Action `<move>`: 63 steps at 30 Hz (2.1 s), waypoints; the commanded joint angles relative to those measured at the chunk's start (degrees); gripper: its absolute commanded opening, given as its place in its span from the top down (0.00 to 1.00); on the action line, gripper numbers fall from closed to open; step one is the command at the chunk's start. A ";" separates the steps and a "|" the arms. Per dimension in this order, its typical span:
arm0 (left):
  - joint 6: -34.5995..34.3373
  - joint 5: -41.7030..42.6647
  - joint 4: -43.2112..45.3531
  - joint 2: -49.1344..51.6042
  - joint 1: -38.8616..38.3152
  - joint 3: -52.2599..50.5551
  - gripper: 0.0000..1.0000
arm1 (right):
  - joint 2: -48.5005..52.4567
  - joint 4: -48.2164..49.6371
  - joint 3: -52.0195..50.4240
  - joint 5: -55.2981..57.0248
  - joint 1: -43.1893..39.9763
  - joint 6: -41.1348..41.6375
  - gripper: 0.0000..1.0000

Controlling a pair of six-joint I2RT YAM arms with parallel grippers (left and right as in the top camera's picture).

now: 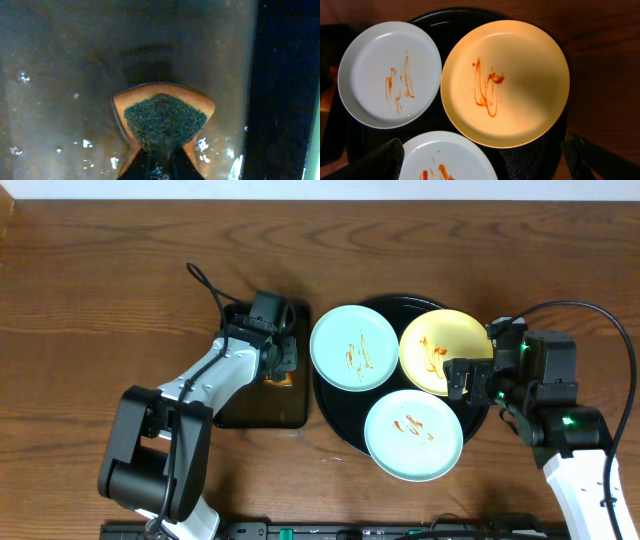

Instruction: Clean dirty plates on tray and stack at the side

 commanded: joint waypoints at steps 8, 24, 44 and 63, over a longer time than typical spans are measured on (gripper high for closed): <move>0.31 -0.48 -1.79 -9.51 -0.11 1.66 0.92 | 0.31 0.55 1.11 13.27 0.28 0.68 0.01; 0.28 -0.70 -3.13 -16.94 -0.13 1.66 0.93 | 18.95 9.68 1.11 4.68 -11.87 1.22 0.21; 0.26 -0.70 -3.10 -16.92 -0.13 1.66 0.93 | 33.73 19.28 1.11 0.57 -13.14 -0.13 0.88; 0.31 -0.70 6.47 -24.35 -0.13 1.66 0.92 | 33.79 19.71 1.09 0.98 -13.11 -0.15 0.99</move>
